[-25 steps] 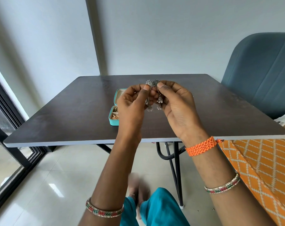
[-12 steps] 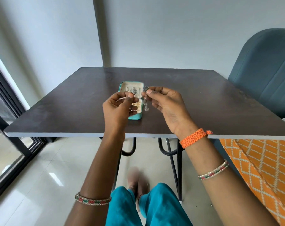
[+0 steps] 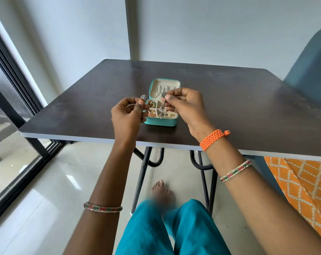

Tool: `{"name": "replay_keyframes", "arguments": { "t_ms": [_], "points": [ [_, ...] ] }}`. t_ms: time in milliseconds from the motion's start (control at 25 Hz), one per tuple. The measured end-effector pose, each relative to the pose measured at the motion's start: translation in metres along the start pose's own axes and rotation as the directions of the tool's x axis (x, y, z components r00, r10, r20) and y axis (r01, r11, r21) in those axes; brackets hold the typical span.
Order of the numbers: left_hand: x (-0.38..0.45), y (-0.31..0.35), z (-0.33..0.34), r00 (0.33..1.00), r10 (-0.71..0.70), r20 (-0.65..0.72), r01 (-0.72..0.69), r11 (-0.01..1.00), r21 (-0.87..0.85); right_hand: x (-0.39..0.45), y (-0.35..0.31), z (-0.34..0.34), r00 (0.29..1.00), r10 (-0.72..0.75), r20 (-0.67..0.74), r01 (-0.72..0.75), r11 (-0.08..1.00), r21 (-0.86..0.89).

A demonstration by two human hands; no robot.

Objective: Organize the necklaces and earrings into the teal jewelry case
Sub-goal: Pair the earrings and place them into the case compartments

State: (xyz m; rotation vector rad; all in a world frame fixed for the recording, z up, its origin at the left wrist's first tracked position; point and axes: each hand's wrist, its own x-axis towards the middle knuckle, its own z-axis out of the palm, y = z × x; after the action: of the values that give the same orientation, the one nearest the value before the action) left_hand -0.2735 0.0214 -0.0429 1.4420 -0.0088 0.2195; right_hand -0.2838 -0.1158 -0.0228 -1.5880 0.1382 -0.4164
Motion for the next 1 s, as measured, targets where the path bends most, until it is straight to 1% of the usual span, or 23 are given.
{"name": "replay_keyframes", "arguments": {
  "t_ms": [80,160,280,360,440,560,640,720,760,880,920,960,1000],
  "points": [
    [0.001,-0.003,0.003,1.000,-0.004,0.007,0.004,1.000,0.002,0.004,0.002,0.001,1.000,-0.007,-0.005,0.007,1.000,-0.001],
    [0.003,-0.005,0.005,1.000,-0.001,0.013,0.001,1.000,-0.010,0.008,0.006,0.002,1.000,-0.007,0.012,0.008,0.999,-0.044],
    [0.004,-0.004,0.007,1.000,-0.003,0.018,0.004,0.998,-0.055,0.012,0.016,0.003,0.997,-0.064,0.035,0.071,0.970,-0.231],
    [0.006,-0.004,0.007,1.000,-0.006,0.022,0.007,0.997,-0.080,0.015,0.020,0.004,0.990,-0.141,0.030,0.142,0.915,-0.379],
    [0.007,-0.004,0.007,1.000,-0.006,0.023,0.008,0.995,-0.094,0.015,0.020,0.005,0.980,-0.194,0.034,0.183,0.836,-0.518],
    [0.010,-0.005,0.007,1.000,-0.008,0.018,0.010,0.995,-0.098,0.016,0.021,0.007,0.980,-0.192,0.044,0.171,0.715,-0.678],
    [0.011,-0.006,0.008,1.000,-0.010,0.017,0.012,0.995,-0.096,0.023,0.022,0.006,0.990,-0.130,0.059,0.131,0.665,-0.736],
    [0.012,-0.007,0.010,1.000,-0.017,0.010,0.018,0.996,-0.086,0.027,0.021,0.006,0.996,-0.054,0.072,0.090,0.660,-0.746],
    [0.013,-0.008,0.011,1.000,-0.026,0.000,0.026,0.997,-0.073,0.029,0.021,0.006,0.996,-0.044,0.075,0.086,0.658,-0.748],
    [0.016,-0.011,0.011,0.998,-0.062,-0.020,0.061,0.997,-0.037,0.029,0.017,0.006,0.993,-0.089,0.076,0.116,0.657,-0.745],
    [0.016,-0.012,0.012,0.998,-0.067,-0.008,0.067,0.997,-0.027,0.030,0.013,0.005,0.993,-0.100,0.059,0.113,0.709,-0.696],
    [0.016,-0.012,0.013,0.998,-0.067,0.013,0.067,0.998,-0.016,0.030,0.008,0.004,0.995,-0.080,0.052,0.095,0.793,-0.602],
    [0.017,-0.012,0.015,0.997,-0.060,0.039,0.060,0.998,0.001,0.030,0.001,0.003,0.997,-0.027,0.071,0.058,0.874,-0.483]
  ]
}}
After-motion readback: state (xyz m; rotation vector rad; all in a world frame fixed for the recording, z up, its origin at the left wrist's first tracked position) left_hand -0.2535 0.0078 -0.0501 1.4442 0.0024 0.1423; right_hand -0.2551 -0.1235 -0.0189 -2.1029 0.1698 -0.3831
